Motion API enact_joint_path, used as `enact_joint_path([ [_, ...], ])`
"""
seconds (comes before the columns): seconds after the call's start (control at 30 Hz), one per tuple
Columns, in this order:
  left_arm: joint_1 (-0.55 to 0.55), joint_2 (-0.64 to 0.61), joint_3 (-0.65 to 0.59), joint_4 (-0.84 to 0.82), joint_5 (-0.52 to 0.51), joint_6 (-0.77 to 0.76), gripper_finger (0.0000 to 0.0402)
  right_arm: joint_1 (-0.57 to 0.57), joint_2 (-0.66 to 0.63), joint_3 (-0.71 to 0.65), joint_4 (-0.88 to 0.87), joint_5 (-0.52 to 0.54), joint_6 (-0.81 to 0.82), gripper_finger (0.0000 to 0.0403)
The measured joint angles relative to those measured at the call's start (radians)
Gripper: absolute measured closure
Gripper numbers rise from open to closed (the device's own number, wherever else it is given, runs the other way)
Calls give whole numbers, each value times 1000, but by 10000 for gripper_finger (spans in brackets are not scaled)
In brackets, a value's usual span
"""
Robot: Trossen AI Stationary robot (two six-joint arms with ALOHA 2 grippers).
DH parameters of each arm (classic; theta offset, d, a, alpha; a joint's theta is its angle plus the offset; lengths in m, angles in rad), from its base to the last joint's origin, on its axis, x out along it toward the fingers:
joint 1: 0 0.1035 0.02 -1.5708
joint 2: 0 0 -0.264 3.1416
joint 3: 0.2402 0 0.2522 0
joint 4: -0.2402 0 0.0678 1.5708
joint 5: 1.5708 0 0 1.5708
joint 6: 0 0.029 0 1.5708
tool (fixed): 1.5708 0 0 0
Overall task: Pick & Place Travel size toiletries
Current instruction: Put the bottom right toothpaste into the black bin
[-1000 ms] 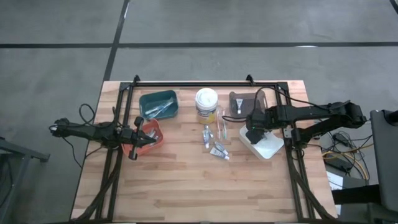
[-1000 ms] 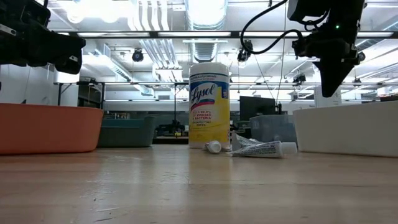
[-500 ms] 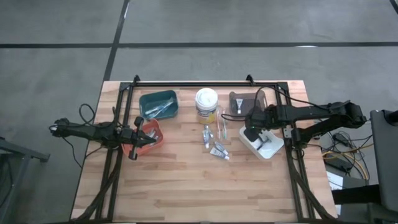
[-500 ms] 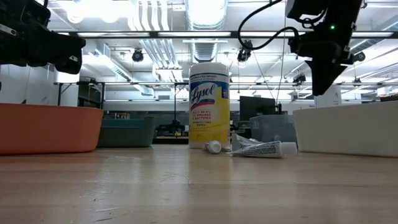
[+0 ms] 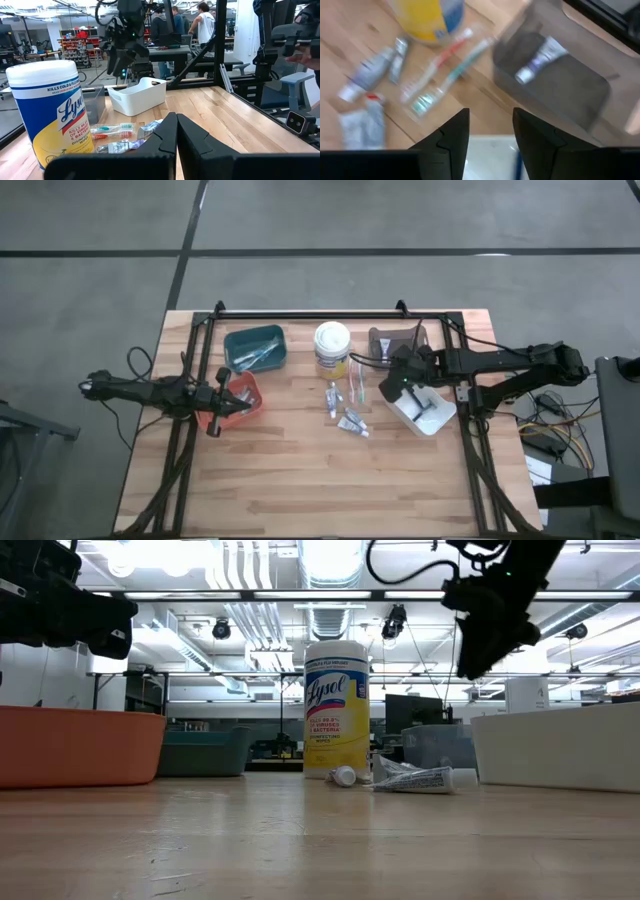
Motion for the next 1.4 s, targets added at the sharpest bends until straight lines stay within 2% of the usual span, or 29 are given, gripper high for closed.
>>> enact_joint_path([
  [0.27, 0, 0, 0, 0, 0, 0, 394, 3, 2, 0, 164, -13, -26, 239],
  [0.43, 0, 0, 0, 0, 0, 0, 394, 7, 2, 0, 240, -74, -89, 235],
  [0.9, 0, 0, 0, 0, 0, 0, 394, 94, 4, 0, 301, -83, -120, 223],
  [1.13, 0, 0, 0, -1, 0, 0, 394, 112, 93, 0, 384, -83, -126, 223],
  [1.4, 0, 1, 0, -1, 0, 0, 394, 112, 261, 55, 478, -87, -235, 223],
])
